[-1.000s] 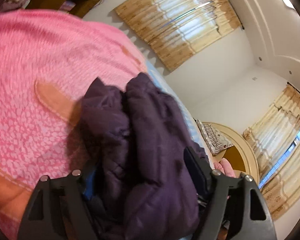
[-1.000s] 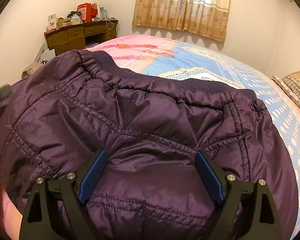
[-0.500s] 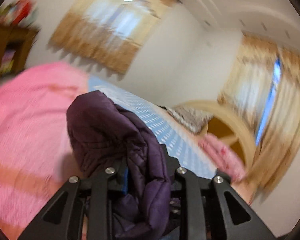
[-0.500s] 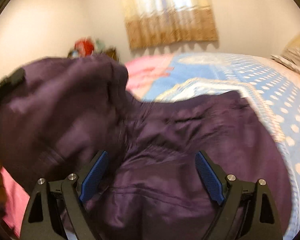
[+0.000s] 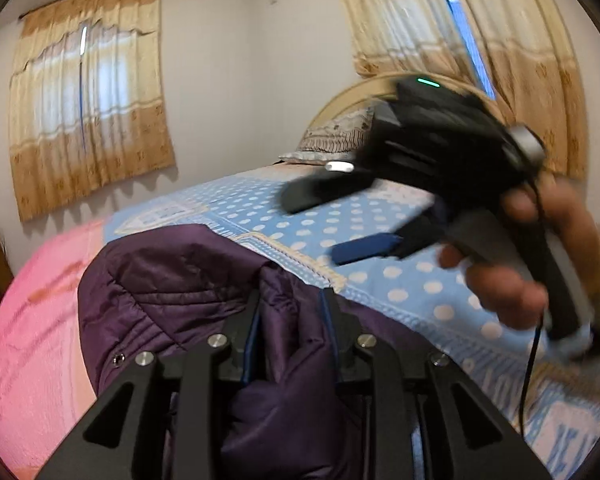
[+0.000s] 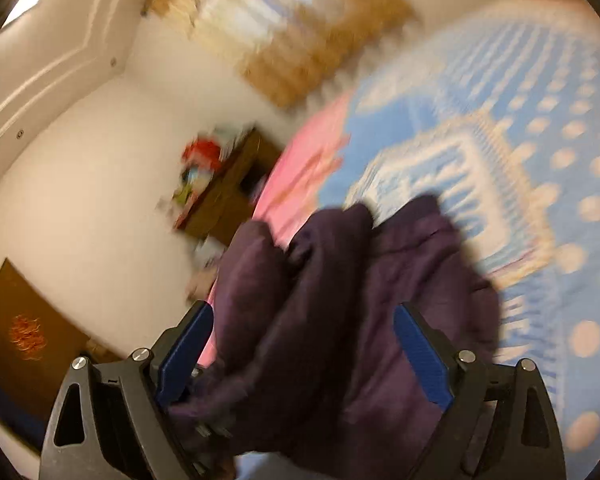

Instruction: Fold large clothes

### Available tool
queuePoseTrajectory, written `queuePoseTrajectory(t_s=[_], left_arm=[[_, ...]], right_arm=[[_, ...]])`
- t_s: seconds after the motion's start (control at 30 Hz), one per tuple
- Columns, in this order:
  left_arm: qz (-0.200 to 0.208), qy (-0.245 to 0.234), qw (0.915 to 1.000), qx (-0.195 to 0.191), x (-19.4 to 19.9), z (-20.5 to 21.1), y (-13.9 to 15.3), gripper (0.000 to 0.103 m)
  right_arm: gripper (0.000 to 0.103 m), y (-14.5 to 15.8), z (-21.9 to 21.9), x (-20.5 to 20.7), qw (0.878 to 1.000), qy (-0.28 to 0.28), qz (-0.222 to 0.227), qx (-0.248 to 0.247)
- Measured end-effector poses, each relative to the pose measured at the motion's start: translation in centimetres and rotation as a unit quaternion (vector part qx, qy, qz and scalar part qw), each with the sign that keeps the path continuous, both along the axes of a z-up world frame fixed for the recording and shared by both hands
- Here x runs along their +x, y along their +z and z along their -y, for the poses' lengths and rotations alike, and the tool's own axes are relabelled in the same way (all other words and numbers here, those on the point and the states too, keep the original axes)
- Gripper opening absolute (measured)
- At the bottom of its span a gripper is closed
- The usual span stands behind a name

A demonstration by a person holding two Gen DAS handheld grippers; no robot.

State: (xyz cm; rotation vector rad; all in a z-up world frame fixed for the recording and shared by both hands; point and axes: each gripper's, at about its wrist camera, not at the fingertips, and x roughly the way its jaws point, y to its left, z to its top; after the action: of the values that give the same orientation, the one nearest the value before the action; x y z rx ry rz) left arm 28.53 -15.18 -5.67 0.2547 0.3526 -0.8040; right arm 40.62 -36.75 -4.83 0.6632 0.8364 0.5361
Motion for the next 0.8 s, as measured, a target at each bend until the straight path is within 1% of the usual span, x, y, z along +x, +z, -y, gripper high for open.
queuePoseTrajectory(t_s=[0.03,0.07,0.1,0.13,0.2,0.23,0.27,0.3,0.33,0.4,0.43,0.47,0.5,0.53,0.57,0.6,0.63,0.7,0.77,0.8], left_arm=[[0.002,-0.001,1.0000,0.003,0.0,-0.2,0.0,0.028],[0.003,-0.001,1.0000,0.004,0.0,-0.1,0.2,0.028],[0.004,-0.001,1.0000,0.006,0.1,-0.3,0.3,0.028],[0.006,-0.002,0.9999,0.009,0.1,-0.3,0.3,0.028],[0.011,-0.001,0.9998,0.018,-0.2,0.5,0.5,0.028],[0.015,-0.001,0.9996,0.022,-0.2,1.0,0.5,0.028],[0.022,0.003,0.9994,0.027,-0.4,1.1,0.5,0.031],[0.026,0.010,0.9989,0.037,-0.7,1.2,0.5,0.032],[0.031,0.017,0.9985,0.040,-0.9,1.2,0.6,0.032],[0.032,0.011,0.9990,0.028,-2.5,0.1,2.1,0.039],[0.036,0.003,0.9992,0.015,-3.2,-0.4,2.7,0.043],[0.043,-0.009,0.9990,-0.003,-4.3,-1.4,3.5,0.052],[0.060,-0.017,0.9979,-0.019,-5.8,-2.6,4.6,0.075],[0.083,-0.009,0.9960,-0.029,-6.9,-3.5,5.4,0.089],[0.107,0.001,0.9934,-0.041,-7.8,-4.4,6.2,0.103],[0.124,0.004,0.9906,-0.057,-8.5,-5.4,7.0,0.103],[0.127,0.008,0.9900,-0.060,-8.6,-6.1,7.8,0.103],[0.120,0.041,0.9908,-0.048,-7.1,-6.3,8.4,0.103],[0.094,0.081,0.9916,-0.039,-4.0,-6.1,8.7,0.103],[0.071,0.097,0.9921,-0.037,-2.0,-5.6,8.9,0.103]], right_arm=[[0.092,0.0,-0.5,0.7,1.000,0.013,-0.004,-0.004],[0.092,-0.3,-1.6,1.6,0.999,0.034,-0.018,-0.009],[0.092,-0.9,-3.0,2.7,0.997,0.066,-0.043,-0.009],[0.092,-1.1,-3.8,3.4,0.995,0.081,-0.053,-0.008],[0.092,-1.6,-6.1,4.7,0.992,0.107,-0.055,-0.041],[0.072,-1.9,-6.6,5.1,0.991,0.108,-0.063,-0.056],[0.051,-2.4,-6.9,5.6,0.989,0.110,-0.077,-0.067],[0.036,-2.2,-7.0,5.7,0.989,0.118,-0.076,-0.046],[0.028,-1.8,-7.1,5.4,0.989,0.119,-0.066,-0.052],[0.021,0.1,-8.0,3.7,0.988,0.125,-0.031,-0.083],[0.020,0.8,-8.1,3.1,0.988,0.122,-0.019,-0.091],[0.019,1.6,-7.9,2.3,0.988,0.120,-0.007,-0.094],[0.019,2.2,-7.6,1.8,0.987,0.125,-0.001,-0.099],[0.019,2.3,-6.9,1.5,0.988,0.120,-0.001,-0.101],[0.019,2.2,-5.7,1.6,0.990,0.110,-0.009,-0.090],[0.019,2.0,-4.8,1.4,0.990,0.104,-0.012,-0.091],[0.019,2.0,-4.1,1.2,0.990,0.095,-0.012,-0.102],[0.019,1.6,-1.9,0.6,0.992,0.080,-0.020,-0.098],[0.018,1.4,0.0,-0.2,0.993,0.067,-0.020,-0.097],[0.018,1.4,0.7,-0.7,0.994,0.061,-0.022,-0.093]])
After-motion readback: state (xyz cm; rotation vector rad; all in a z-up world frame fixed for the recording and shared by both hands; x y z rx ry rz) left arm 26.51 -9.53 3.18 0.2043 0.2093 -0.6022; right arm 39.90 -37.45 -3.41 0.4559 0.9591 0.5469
